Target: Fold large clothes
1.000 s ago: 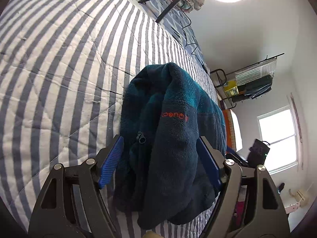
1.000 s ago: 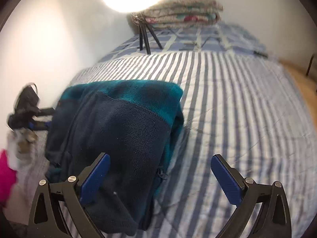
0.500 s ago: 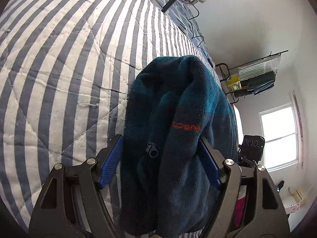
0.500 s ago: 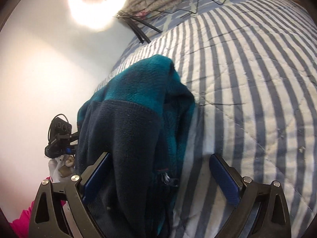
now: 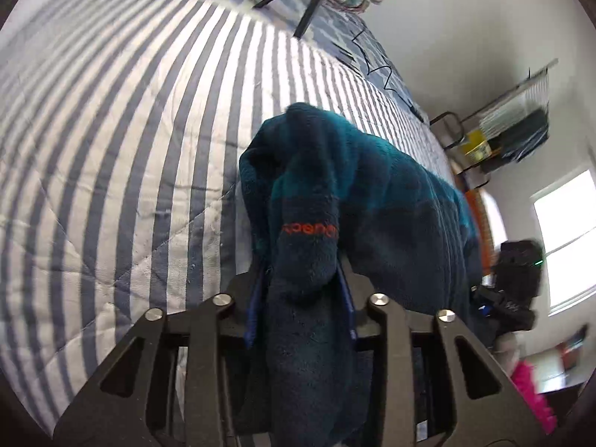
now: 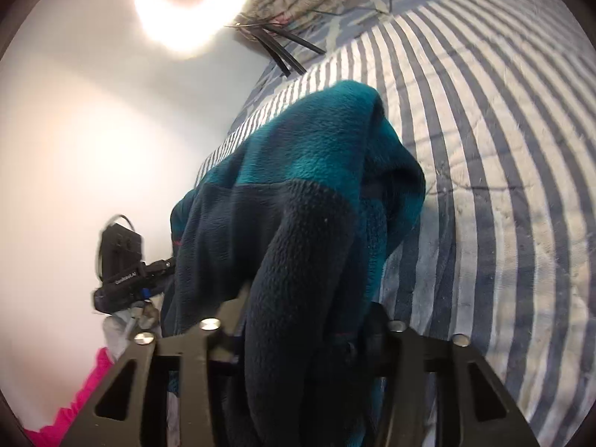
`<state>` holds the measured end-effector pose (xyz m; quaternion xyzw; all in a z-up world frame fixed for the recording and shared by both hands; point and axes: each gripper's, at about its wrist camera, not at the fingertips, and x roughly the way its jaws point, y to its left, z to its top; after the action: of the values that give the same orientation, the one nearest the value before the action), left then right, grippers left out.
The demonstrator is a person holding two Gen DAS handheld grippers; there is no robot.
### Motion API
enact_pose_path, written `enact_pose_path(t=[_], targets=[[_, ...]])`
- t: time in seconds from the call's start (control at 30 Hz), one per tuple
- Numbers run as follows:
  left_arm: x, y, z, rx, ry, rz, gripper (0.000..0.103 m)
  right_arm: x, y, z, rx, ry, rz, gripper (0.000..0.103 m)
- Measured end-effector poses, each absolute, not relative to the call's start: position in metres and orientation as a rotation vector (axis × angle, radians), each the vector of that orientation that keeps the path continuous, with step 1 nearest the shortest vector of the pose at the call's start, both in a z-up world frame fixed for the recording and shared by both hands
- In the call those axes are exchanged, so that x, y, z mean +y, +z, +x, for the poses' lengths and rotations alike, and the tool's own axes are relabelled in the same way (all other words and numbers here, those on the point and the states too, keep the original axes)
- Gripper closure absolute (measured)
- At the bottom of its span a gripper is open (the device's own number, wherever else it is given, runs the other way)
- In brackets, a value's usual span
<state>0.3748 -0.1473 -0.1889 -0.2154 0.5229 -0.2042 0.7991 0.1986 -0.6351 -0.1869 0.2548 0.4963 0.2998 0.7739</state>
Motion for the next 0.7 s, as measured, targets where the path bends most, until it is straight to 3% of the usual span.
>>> enact_pose_path(t=[0.2, 0.7], targets=[[-0.169, -0.166, 0.360, 1.070, -0.410, -0.378, 0.079, -0.615, -0.155, 0.183, 1.040, 0.591, 0.427, 0.072], [-0.218, -0.101, 0.309, 0.983, -0.450, -0.229, 0.080, -0.629, -0.084, 0.138, 0.959, 0.529, 0.214, 0.075]])
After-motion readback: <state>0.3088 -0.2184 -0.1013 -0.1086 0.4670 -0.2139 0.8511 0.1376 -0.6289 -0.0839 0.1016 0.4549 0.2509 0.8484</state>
